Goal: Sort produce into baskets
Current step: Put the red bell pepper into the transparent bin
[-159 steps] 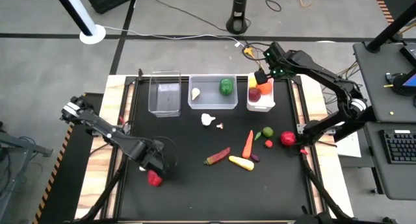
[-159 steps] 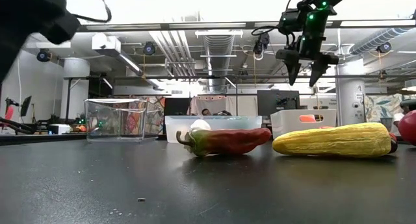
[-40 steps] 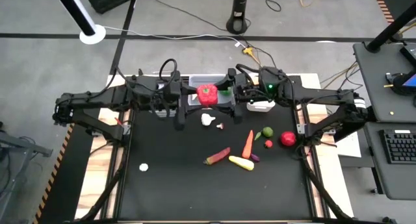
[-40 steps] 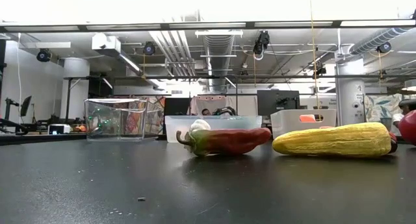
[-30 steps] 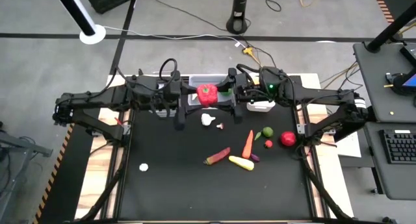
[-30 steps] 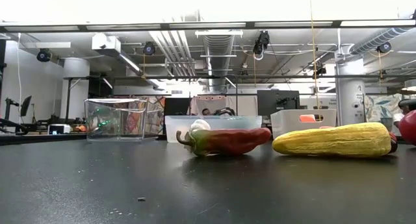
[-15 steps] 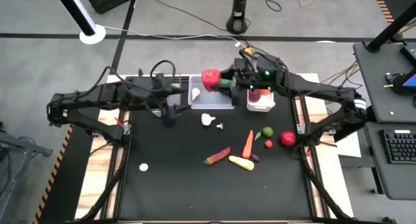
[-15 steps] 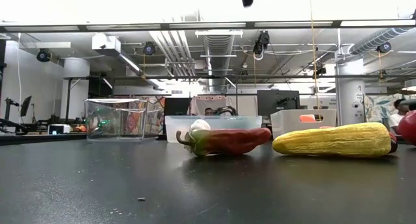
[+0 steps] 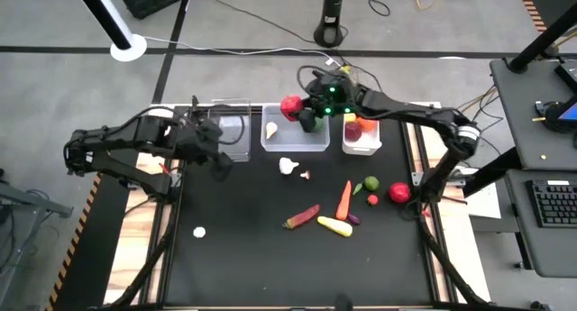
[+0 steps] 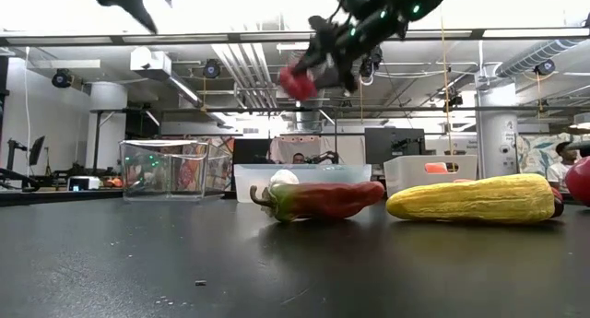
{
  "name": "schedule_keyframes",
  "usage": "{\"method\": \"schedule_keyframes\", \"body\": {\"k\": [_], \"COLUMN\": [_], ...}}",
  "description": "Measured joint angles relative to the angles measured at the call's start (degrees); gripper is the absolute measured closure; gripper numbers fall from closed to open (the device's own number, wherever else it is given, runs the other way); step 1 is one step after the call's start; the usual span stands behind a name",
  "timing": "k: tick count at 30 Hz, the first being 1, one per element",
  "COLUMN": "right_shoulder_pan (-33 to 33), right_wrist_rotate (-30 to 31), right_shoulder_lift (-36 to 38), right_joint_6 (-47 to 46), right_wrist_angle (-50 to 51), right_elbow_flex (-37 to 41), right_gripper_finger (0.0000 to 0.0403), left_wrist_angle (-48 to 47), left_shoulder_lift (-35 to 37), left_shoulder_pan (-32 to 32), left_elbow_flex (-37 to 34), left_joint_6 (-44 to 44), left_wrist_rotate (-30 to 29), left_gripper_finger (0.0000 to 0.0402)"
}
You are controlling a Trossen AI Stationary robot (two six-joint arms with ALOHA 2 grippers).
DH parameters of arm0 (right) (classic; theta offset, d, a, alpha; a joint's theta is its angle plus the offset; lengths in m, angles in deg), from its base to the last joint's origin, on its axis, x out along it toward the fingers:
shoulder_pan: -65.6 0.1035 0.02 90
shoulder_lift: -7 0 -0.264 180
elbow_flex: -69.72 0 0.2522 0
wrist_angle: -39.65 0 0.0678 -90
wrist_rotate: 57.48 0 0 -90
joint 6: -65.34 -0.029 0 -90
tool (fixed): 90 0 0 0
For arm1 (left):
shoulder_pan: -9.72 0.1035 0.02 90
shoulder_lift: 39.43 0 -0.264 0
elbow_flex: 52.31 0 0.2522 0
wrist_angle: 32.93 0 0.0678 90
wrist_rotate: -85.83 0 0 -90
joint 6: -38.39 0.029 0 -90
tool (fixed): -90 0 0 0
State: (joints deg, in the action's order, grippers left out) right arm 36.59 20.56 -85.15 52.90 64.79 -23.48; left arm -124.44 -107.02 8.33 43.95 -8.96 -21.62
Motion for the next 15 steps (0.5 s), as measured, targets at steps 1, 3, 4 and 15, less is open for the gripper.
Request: {"method": "schedule_keyframes", "body": {"k": [1, 3, 4, 15], "right_shoulder_pan": [-0.26, -0.79, -1.01, -2.55], "right_wrist_rotate": [-0.02, -0.01, -0.01, 6.27], "right_shoulder_lift": [-1.22, -3.53, -4.59, -11.27], "right_joint_6": [-0.04, -0.14, -0.33, -0.09], "right_wrist_angle": [-0.02, -0.01, 0.04, 3.28], "right_elbow_flex": [0.0, 0.0, 0.0, -1.6], "right_gripper_finger": [0.0142, 0.0142, 0.0141, 0.0141], "left_wrist_angle": [-1.56, -3.41, -3.77, -4.94], "left_shoulder_lift": [-0.09, -0.13, -0.13, -0.35], "left_shoulder_pan": [-0.13, -0.49, -0.6, -3.8], "left_elbow_flex": [0.0, -0.07, -0.13, -5.12], "left_joint_6": [-1.29, -2.96, -3.53, -11.72], "left_wrist_rotate": [0.0, 0.0, 0.04, 7.29], "left_gripper_finger": [0.0119, 0.0119, 0.0119, 0.0119]}}
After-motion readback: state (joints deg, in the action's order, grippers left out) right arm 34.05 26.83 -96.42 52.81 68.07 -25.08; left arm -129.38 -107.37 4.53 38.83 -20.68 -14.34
